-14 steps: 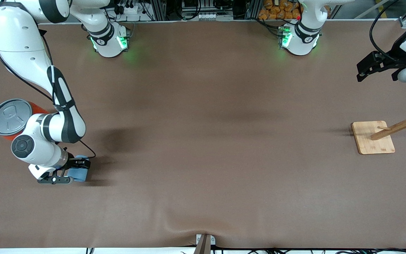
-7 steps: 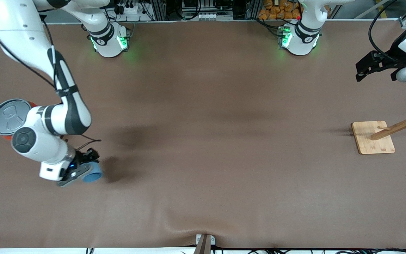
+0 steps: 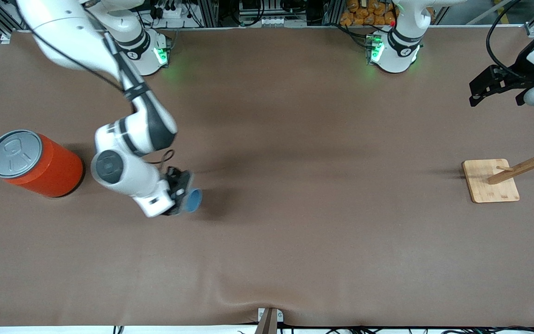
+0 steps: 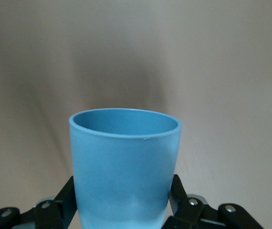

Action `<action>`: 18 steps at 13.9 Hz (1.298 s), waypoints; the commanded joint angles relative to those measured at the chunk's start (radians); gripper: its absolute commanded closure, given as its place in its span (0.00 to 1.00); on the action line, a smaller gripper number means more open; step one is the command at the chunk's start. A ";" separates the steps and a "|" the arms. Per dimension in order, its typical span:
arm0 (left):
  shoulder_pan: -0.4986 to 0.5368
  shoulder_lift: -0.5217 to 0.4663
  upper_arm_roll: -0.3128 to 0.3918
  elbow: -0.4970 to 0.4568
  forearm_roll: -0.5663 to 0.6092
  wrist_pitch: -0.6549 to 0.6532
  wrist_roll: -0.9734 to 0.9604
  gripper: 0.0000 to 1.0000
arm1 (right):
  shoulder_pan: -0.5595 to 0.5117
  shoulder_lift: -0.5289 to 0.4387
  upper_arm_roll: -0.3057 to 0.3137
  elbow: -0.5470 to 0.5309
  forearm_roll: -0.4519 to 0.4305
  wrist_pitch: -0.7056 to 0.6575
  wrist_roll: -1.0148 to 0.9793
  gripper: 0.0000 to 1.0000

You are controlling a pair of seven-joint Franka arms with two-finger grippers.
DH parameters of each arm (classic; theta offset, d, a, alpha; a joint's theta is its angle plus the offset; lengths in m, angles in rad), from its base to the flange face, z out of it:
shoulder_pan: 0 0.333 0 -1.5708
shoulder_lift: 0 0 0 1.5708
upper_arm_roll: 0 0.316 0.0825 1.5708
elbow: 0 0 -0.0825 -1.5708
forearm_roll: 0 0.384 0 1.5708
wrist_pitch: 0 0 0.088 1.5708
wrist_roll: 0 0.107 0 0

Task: Flip cup
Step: 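Carry the cup to mid-table and lay it on its side, opening the right gripper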

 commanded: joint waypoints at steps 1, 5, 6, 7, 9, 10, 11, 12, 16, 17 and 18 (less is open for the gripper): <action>0.001 -0.014 0.002 0.007 0.021 -0.016 0.001 0.00 | 0.135 0.029 -0.005 -0.009 -0.031 0.088 -0.045 0.87; 0.001 -0.014 0.004 0.005 0.021 -0.016 -0.010 0.00 | 0.287 0.129 -0.017 -0.009 -0.057 0.244 -0.013 0.87; 0.001 -0.014 0.004 0.005 0.021 -0.018 -0.010 0.00 | 0.316 0.150 -0.031 -0.007 -0.094 0.274 -0.002 0.86; 0.001 -0.014 0.005 0.005 0.021 -0.018 -0.010 0.00 | 0.349 0.166 -0.054 -0.004 -0.139 0.292 0.010 0.70; 0.001 -0.014 0.004 0.000 0.021 -0.018 -0.008 0.00 | 0.352 0.167 -0.062 -0.004 -0.160 0.323 0.020 0.00; 0.001 -0.007 0.001 -0.003 0.019 -0.021 -0.007 0.00 | 0.347 0.158 -0.062 0.004 -0.157 0.317 0.024 0.00; -0.002 0.004 -0.004 -0.009 0.010 -0.033 -0.013 0.00 | 0.349 0.152 -0.060 0.017 -0.148 0.296 0.032 0.00; -0.013 0.019 -0.005 -0.012 0.007 -0.033 -0.019 0.00 | 0.344 0.128 -0.060 0.021 -0.147 0.250 0.058 0.00; -0.018 0.108 -0.039 -0.012 -0.083 -0.033 -0.021 0.00 | 0.323 -0.027 -0.060 0.033 -0.147 0.012 0.338 0.00; -0.018 0.145 -0.045 -0.010 -0.137 -0.033 -0.027 0.00 | 0.314 -0.068 -0.062 0.034 -0.147 -0.063 0.415 0.00; -0.019 0.191 -0.047 -0.009 -0.210 -0.022 -0.047 0.00 | 0.295 -0.104 -0.063 0.034 -0.147 -0.121 0.499 0.00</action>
